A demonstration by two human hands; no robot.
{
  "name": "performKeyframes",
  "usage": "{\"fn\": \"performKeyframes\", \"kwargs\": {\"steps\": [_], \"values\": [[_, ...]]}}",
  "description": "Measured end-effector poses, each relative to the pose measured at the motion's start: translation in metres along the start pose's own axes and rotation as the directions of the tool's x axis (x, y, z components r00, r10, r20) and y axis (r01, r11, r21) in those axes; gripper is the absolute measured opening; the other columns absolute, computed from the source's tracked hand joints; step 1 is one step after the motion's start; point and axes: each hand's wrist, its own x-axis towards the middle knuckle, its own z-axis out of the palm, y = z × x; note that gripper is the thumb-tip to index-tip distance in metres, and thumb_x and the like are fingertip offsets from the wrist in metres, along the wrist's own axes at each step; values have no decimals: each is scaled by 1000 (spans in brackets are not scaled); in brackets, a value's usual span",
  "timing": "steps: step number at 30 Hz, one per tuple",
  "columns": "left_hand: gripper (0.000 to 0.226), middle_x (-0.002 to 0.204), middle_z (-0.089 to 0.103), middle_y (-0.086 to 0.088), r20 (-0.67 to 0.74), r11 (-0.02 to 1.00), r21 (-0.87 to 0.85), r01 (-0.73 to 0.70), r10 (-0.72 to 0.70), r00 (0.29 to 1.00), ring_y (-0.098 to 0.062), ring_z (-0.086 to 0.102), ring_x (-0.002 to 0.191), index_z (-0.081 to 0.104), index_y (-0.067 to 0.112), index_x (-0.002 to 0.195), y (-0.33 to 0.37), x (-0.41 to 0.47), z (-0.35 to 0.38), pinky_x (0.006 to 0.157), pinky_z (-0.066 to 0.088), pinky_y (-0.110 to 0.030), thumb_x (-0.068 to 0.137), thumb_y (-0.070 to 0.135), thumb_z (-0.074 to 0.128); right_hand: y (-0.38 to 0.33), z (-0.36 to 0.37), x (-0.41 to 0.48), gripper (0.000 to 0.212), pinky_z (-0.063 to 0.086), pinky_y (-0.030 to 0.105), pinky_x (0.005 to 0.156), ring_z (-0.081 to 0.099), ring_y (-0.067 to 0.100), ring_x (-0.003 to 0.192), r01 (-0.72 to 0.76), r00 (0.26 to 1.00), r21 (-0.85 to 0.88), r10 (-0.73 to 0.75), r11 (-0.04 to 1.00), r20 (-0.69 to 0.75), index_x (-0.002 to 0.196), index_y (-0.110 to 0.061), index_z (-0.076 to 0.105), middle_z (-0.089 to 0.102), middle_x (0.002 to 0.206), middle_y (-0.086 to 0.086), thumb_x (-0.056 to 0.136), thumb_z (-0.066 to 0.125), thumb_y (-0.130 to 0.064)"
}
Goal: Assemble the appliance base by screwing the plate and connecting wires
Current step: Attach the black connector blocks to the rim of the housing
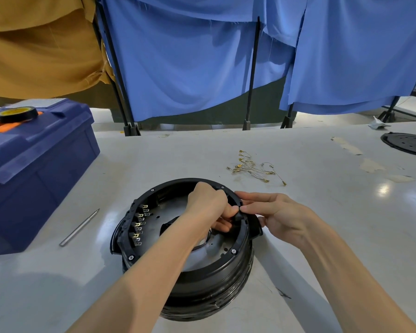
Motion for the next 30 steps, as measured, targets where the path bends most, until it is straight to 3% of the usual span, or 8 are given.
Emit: {"fn": "performKeyframes", "kwargs": {"steps": [5, 9, 12, 14, 16, 19, 23, 30], "values": [[7, 59, 66, -16, -18, 996, 62, -68, 69, 997, -27, 62, 48, 68, -5, 79, -1, -9, 0, 56, 58, -32, 81, 1, 69, -1, 7, -8, 28, 49, 35, 84, 70, 18, 92, 29, 999, 4, -29, 1000, -28, 94, -18, 81, 76, 99, 12, 75, 74, 1], [9, 68, 70, -3, 15, 960, 177, -215, 216, 976, -12, 60, 59, 76, 10, 80, -6, -16, -18, 53, 46, -17, 82, 19, 76, -6, 6, -14, 30, 50, 39, 94, 71, 19, 92, 19, 1000, 7, -19, 1000, 14, 101, -16, 79, 74, 104, 15, 72, 79, -9], [7, 76, 70, 4, -162, 894, 267, -360, 410, 898, -9, 63, 73, 76, 23, 85, -6, -13, -56, 59, 45, -13, 82, 29, 77, -7, 7, -14, 35, 55, 36, 85, 72, 22, 90, 48, 999, 11, -48, 999, 17, 102, -15, 78, 75, 98, 11, 67, 82, -9], [22, 96, 70, 0, -303, 843, 425, -329, 475, 826, -18, 64, 91, 73, 21, 105, -15, -4, -84, 80, 50, -27, 87, 33, 71, -7, 9, -14, 31, 57, 31, 74, 72, 19, 83, 68, 998, -16, -68, 998, -17, 99, -15, 79, 74, 89, 8, 73, 78, 2], [36, 120, 66, -4, -300, 809, 535, -244, 452, 840, -25, 59, 113, 67, 17, 121, -34, 4, -106, 97, 46, -39, 91, 37, 65, -7, 11, -14, 30, 55, 28, 68, 72, 18, 79, 85, 996, -40, -86, 996, -37, 98, -14, 79, 72, 83, 6, 75, 75, 6], [23, 106, 72, 3, -206, 871, 411, -270, 377, 903, -21, 63, 108, 71, 22, 108, -59, 8, -115, 88, 48, -32, 96, 35, 58, -9, 9, -14, 31, 54, 29, 71, 71, 18, 80, 81, 996, -44, -82, 996, -32, 100, -13, 78, 71, 84, 7, 75, 75, 6], [25, 100, 72, -5, -236, 879, 379, -289, 394, 888, -25, 63, 102, 72, 17, 100, -62, 17, -113, 90, 46, -36, 101, 26, 49, -10, 8, -14, 30, 57, 33, 71, 70, 19, 77, 63, 998, -64, -64, 996, -15, 99, -12, 78, 70, 82, 7, 75, 75, 6], [28, 85, 69, -7, -231, 846, 438, -304, 433, 871, -29, 59, 88, 68, 16, 94, -54, 7, -81, 69, 40, -31, 102, 27, 44, -23, -25, -26, 27, 56, 42, 81, 70, 22, 82, 33, 999, -248, -41, 968, -26, 99, -14, 78, 72, 87, 7, 74, 81, -4]]}}
